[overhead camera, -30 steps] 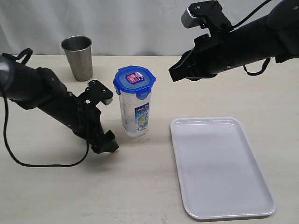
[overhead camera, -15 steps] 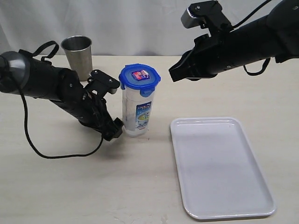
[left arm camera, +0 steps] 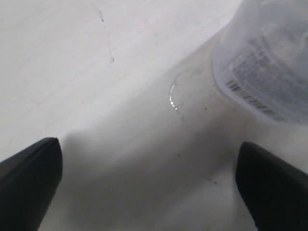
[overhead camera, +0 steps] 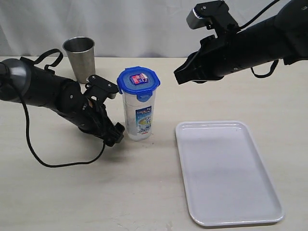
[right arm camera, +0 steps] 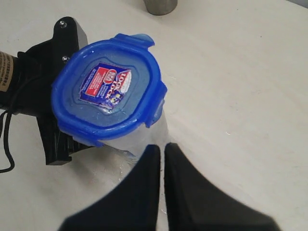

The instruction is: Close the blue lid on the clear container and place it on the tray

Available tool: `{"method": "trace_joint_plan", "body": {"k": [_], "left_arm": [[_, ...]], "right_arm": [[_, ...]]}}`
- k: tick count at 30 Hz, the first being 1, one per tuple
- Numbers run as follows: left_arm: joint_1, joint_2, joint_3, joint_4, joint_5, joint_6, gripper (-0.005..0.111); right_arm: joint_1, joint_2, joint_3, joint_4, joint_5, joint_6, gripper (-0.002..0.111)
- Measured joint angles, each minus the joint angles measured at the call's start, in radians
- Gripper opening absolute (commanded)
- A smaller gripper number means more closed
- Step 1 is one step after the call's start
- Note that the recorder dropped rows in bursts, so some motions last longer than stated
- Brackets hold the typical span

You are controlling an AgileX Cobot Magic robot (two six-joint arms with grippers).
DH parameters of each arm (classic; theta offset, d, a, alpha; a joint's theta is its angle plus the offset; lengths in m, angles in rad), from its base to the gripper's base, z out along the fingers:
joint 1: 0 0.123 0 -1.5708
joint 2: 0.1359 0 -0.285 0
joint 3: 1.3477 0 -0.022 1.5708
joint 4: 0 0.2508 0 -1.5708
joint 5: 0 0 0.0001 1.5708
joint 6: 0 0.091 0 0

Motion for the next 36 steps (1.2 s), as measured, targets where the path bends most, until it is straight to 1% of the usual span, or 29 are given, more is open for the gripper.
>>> {"method": "trace_joint_plan", "body": {"k": [9,11,15,18,25,36], "left_arm": [[0.0,0.0,0.0,0.009,-0.023,-0.003,0.09],[0.0,0.0,0.0,0.037,-0.023,-0.032,0.09],[0.0,0.0,0.0,0.144,-0.019,-0.143,0.09],[0.0,0.0,0.006,0.18,-0.022,-0.181,0.09],[0.0,0.0,0.011,0.194,-0.024,-0.2,0.09],[0.0,0.0,0.013,0.198,-0.069,-0.201,0.09]], "right_arm": [[0.0,0.0,0.0,0.0,0.0,0.0,0.004],[0.0,0.0,0.0,0.0,0.0,0.0,0.004],[0.0,0.0,0.0,0.0,0.0,0.0,0.004],[0.0,0.0,0.0,0.0,0.0,0.0,0.004],[0.0,0.0,0.0,0.0,0.0,0.0,0.004],[0.0,0.0,0.0,0.0,0.0,0.0,0.004]]}}
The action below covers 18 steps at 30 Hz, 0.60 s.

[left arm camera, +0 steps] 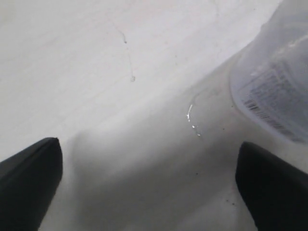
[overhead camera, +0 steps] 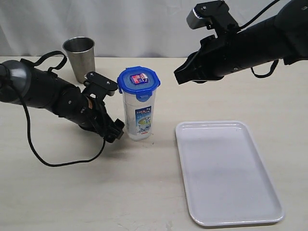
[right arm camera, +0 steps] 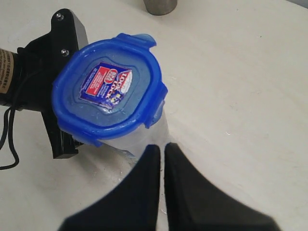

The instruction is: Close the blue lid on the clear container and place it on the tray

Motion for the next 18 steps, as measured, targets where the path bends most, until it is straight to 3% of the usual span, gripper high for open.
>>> {"method": "trace_joint_plan", "body": {"k": [15,18], "left_arm": [[0.007,0.0,0.0,0.011,-0.003,0.043,0.09],[0.036,-0.009,0.044,0.011,-0.073,0.052,0.09]], "right_arm": [[0.0,0.0,0.0,0.0,0.0,0.0,0.004],[0.0,0.0,0.0,0.0,0.0,0.0,0.004]]}}
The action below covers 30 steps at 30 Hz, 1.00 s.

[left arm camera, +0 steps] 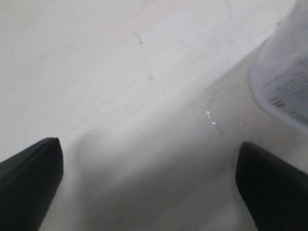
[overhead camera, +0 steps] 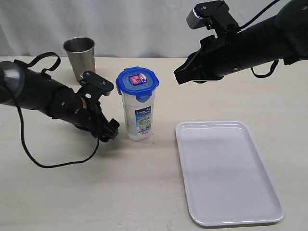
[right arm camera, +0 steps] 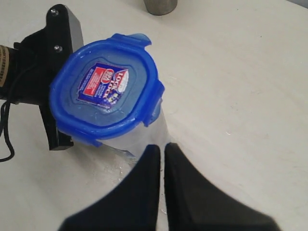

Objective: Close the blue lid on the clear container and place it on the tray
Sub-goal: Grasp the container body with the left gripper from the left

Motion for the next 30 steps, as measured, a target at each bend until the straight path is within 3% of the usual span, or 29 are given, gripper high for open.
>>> {"method": "trace_joint_plan", "body": {"k": [7,11,14,22,30], "left_arm": [[0.046,-0.075,0.251,0.083,-0.406,0.01,0.09],[0.055,-0.116,0.351,0.403,-0.74,-0.082,0.09],[0.077,-0.119,0.368,0.591,-0.902,-0.162,0.09],[0.178,-0.038,0.366,0.692,-1.179,-0.218,0.09],[0.183,0.092,0.216,0.772,-1.221,-0.331,0.09]], "right_arm": [[0.0,0.0,0.0,0.0,0.0,0.0,0.004],[0.0,0.0,0.0,0.0,0.0,0.0,0.004],[0.0,0.0,0.0,0.0,0.0,0.0,0.004],[0.0,0.0,0.0,0.0,0.0,0.0,0.004],[0.0,0.0,0.0,0.0,0.0,0.0,0.004]]}}
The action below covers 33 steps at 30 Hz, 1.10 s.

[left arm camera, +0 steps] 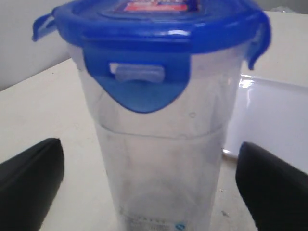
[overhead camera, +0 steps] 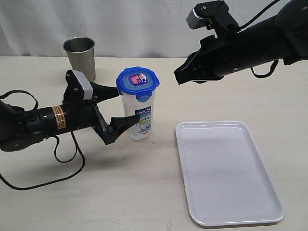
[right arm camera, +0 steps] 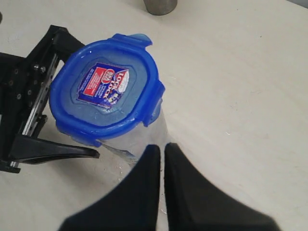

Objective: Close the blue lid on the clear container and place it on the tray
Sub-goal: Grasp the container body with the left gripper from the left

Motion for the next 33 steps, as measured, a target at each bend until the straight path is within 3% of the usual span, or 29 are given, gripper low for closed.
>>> {"method": "trace_joint_plan", "body": {"k": [13,21,33], "left_arm": [[-0.002,0.125,-0.133,0.06,-0.081,-0.064,0.09],[-0.07,0.189,-0.196,0.06,-0.084,-0.049,0.09],[-0.07,0.19,-0.198,0.061,-0.09,-0.042,0.09]], "right_arm": [[0.0,0.0,0.0,0.0,0.0,0.0,0.004],[0.0,0.0,0.0,0.0,-0.024,0.0,0.004],[0.0,0.0,0.0,0.0,-0.015,0.0,0.004]]}}
